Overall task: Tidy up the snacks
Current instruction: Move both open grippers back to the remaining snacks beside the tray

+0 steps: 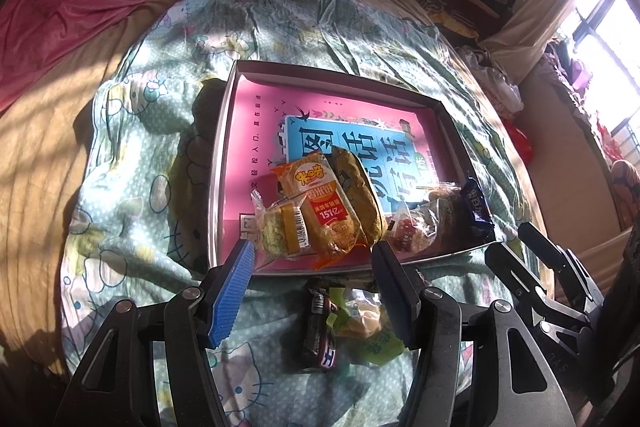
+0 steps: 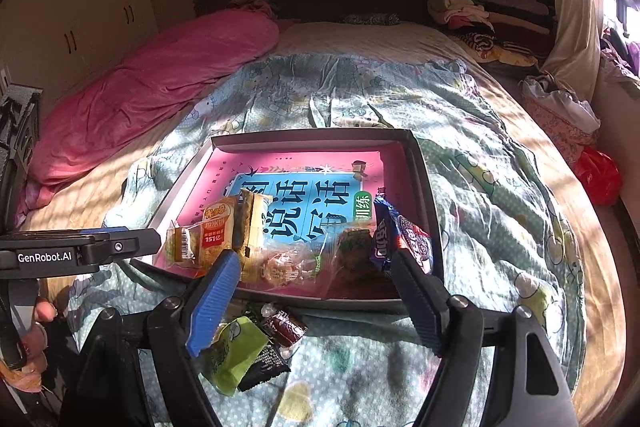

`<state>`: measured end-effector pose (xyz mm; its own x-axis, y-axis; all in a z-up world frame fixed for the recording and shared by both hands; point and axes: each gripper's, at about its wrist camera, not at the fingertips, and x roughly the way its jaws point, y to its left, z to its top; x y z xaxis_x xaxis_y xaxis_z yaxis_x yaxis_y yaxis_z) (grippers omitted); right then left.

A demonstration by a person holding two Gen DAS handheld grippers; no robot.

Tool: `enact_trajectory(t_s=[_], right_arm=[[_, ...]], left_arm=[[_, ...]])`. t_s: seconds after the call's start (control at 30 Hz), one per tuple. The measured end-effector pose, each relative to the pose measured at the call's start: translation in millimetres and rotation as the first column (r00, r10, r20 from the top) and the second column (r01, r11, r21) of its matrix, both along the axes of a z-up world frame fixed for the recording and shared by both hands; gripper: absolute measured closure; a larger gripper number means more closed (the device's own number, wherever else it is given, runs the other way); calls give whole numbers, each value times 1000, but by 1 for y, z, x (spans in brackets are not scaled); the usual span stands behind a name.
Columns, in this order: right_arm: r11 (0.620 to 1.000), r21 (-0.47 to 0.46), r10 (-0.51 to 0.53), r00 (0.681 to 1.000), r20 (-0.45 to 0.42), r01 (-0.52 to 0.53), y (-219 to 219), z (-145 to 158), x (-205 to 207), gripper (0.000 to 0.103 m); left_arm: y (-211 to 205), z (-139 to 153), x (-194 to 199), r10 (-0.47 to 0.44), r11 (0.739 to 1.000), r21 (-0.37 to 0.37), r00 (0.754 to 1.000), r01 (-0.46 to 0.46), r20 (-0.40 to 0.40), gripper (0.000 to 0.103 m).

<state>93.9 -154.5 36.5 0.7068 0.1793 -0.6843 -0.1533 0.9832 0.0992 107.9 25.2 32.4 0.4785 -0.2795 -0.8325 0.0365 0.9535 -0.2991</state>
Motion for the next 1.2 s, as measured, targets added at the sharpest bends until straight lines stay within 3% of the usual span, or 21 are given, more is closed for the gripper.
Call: enact_trajectory(t_s=[0.5,1.2], right_arm=[[1000,-1,-16,1000,8,16,-10,1,-13,24],[1000,-16,-17,999,-50,16,-15,-21,-24,24]], left_arm=[[3,7,-13,4,1000,3,1000,-4,11,40],[4,-22,-34,-23,998,52,998,26,-62,40]])
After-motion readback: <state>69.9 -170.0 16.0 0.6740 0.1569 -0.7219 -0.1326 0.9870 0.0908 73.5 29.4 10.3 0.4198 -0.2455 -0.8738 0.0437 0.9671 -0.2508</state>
